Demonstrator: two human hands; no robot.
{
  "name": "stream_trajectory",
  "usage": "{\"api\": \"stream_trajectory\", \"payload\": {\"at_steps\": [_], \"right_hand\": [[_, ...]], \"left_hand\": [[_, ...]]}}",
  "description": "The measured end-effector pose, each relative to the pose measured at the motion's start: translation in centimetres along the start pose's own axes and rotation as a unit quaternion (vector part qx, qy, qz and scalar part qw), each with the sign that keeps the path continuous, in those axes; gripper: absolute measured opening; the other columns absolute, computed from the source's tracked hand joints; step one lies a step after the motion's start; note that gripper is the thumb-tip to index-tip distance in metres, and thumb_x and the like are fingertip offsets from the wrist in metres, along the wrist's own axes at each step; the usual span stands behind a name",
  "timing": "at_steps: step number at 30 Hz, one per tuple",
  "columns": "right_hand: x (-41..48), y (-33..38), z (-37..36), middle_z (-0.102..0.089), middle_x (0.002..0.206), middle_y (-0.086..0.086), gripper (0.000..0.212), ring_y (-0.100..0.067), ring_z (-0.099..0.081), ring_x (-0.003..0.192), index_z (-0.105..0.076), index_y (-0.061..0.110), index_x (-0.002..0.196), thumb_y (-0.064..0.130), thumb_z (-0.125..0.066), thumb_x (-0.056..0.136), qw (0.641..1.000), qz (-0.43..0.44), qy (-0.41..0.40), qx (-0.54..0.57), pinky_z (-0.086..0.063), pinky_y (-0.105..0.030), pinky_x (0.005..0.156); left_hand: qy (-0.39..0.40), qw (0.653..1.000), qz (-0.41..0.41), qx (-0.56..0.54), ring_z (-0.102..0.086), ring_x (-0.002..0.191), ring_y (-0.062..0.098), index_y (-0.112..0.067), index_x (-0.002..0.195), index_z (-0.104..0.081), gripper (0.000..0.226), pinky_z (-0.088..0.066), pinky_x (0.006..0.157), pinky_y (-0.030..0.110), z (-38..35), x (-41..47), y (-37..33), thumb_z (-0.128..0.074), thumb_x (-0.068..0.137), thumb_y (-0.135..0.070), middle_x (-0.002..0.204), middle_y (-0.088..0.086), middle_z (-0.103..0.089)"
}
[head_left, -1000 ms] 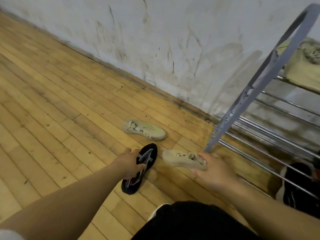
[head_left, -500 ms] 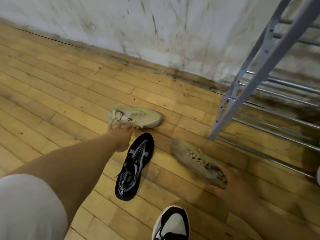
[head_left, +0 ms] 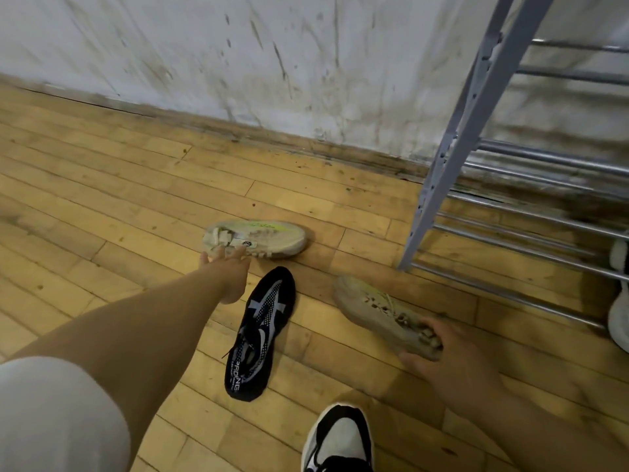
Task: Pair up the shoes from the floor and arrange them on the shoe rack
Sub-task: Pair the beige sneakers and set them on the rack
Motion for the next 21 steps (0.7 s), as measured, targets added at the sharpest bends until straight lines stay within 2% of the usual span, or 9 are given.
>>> {"api": "stream_trajectory", "payload": {"at_steps": [5,11,14,17,20,21], "right_hand": [[0.1,-0.7,-0.3,-0.048,0.134,0.012,0.074,-0.009,-0.055,0.114,-0.048,0.038,0.146,0.058,-0.079,0.082,1.000,0.006,0.003,0.014,-0.050,-0.032,0.096],[-0.1,-0.8,-0.5,-0.048,0.132,0.016,0.074,-0.005,-0.055,0.112,-0.046,0.038,0.148,0.056,-0.079,0.084,0.999,0.010,0.013,0.032,-0.045,-0.020,0.085],[-0.3,-0.6,-0.3,-0.051,0.134,0.015,0.076,-0.009,-0.054,0.115,-0.044,0.040,0.148,0.057,-0.079,0.083,0.998,-0.013,0.011,0.052,-0.049,-0.029,0.092],[-1.1,-0.9,0.3,-0.053,0.133,0.012,0.079,-0.012,-0.056,0.115,-0.041,0.036,0.152,0.055,-0.079,0.084,0.997,-0.024,-0.024,0.065,-0.052,-0.034,0.093],[-3.0,-2.1,0.7,-0.056,0.128,0.012,0.075,-0.008,-0.056,0.106,-0.042,0.033,0.151,0.050,-0.078,0.087,0.993,-0.036,-0.092,0.067,-0.049,-0.025,0.083],[-3.7,-2.9,0.7,-0.055,0.129,0.009,0.075,-0.010,-0.056,0.108,-0.041,0.033,0.151,0.052,-0.077,0.087,0.990,-0.053,-0.120,0.056,-0.050,-0.027,0.085]], "left_hand": [[0.002,1.000,-0.001,0.006,0.013,0.158,0.036,-0.021,0.165,-0.001,0.077,-0.003,0.123,0.066,0.2,1.0,0.2,-0.045,0.102,-0.011,0.173,-0.006,0.013],[-0.025,0.999,-0.026,-0.015,-0.001,0.158,0.032,-0.021,0.163,-0.017,0.065,-0.007,0.124,0.064,1.2,-0.1,0.3,-0.045,0.105,-0.024,0.173,-0.003,0.000],[-0.081,0.995,-0.054,-0.036,-0.005,0.158,0.027,-0.027,0.163,-0.014,0.062,-0.007,0.125,0.060,3.6,-3.1,-0.9,-0.040,0.107,-0.032,0.173,-0.003,-0.005],[-0.122,0.982,-0.111,-0.088,-0.007,0.157,0.024,-0.028,0.164,-0.010,0.067,-0.008,0.127,0.056,5.5,-9.6,-4.9,-0.041,0.105,-0.031,0.172,-0.002,-0.007],[-0.076,0.953,-0.232,-0.181,0.002,0.157,0.017,-0.036,0.164,0.000,0.071,0.000,0.127,0.041,4.1,-17.9,-10.6,-0.042,0.107,-0.038,0.172,-0.008,0.003],[-0.059,0.941,-0.266,-0.201,0.006,0.157,0.014,-0.042,0.163,0.002,0.073,0.002,0.126,0.040,3.1,-19.4,-12.4,-0.044,0.107,-0.042,0.171,-0.010,0.006]]}}
Point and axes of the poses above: each hand's wrist, its own x-axis towards the middle knuckle, its own z-axis out of the back of the hand, y = z × x, the point moved 2 cm from there along x, towards the middle knuckle
